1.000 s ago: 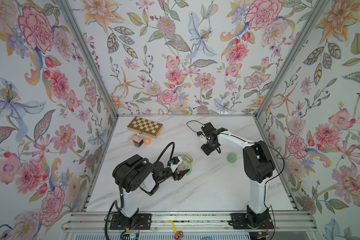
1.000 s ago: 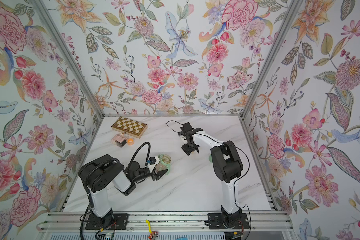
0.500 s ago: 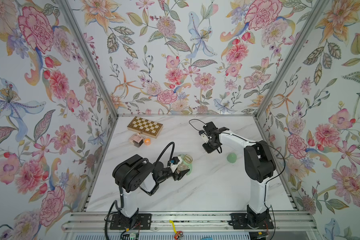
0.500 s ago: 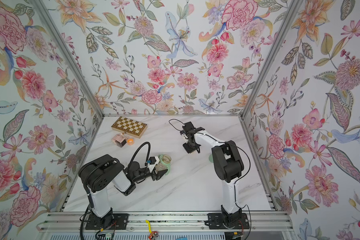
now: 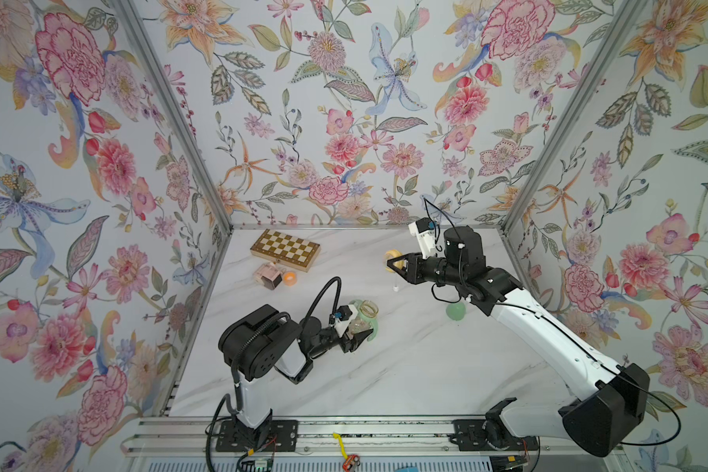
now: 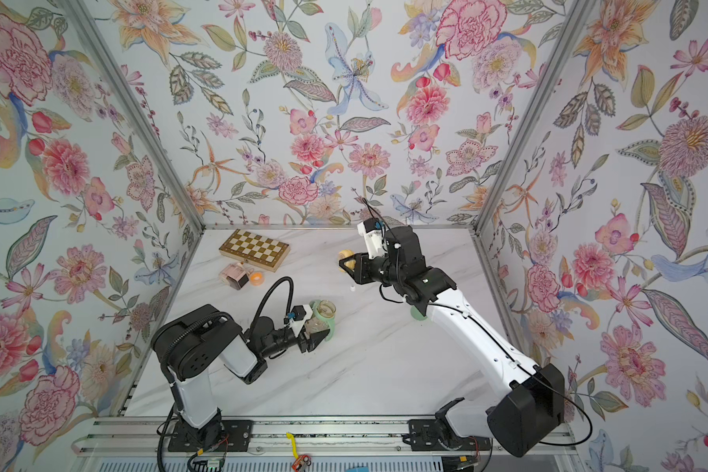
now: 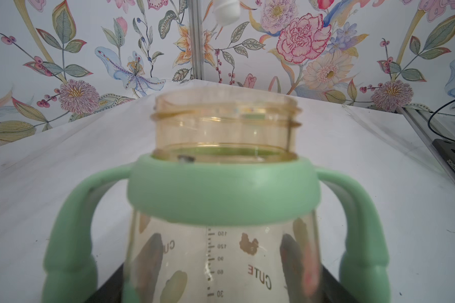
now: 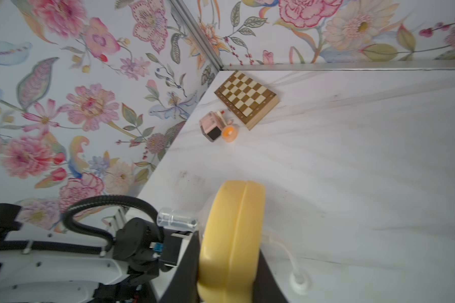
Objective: Assemble the baby bottles
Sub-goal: Pick up the nipple from the center of the board, then close the nipple on the baby bottle.
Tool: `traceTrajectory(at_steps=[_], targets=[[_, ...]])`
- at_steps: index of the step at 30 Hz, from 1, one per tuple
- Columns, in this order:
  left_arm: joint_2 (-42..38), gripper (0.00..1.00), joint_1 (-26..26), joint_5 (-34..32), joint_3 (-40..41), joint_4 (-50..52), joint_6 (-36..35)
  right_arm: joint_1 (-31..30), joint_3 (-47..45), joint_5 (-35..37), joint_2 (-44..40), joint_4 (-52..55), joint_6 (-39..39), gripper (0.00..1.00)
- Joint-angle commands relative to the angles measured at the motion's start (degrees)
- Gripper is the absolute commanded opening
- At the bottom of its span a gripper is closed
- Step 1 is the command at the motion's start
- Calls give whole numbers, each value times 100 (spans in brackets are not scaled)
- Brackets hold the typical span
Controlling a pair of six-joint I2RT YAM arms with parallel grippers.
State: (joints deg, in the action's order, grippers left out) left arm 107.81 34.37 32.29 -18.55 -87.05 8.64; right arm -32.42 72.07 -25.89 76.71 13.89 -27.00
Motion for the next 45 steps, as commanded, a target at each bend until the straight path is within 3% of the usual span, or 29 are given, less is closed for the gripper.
traceTrajectory(at_steps=[1, 9, 25, 45], targets=[[-136, 14, -70, -107, -94, -1596, 107, -247, -104, -548, 57, -883, -961, 15], [-285, 14, -123, -164, -191, -1595, 277, -754, -79, -443, 230, -1129, -1086, 14], [-567, 14, -131, -185, -149, -1596, 278, -998, -931, -513, 198, -2056, -1476, 14], [-471, 14, -142, -181, -141, -1595, 234, -1003, -491, -312, -85, -1449, -1166, 15]])
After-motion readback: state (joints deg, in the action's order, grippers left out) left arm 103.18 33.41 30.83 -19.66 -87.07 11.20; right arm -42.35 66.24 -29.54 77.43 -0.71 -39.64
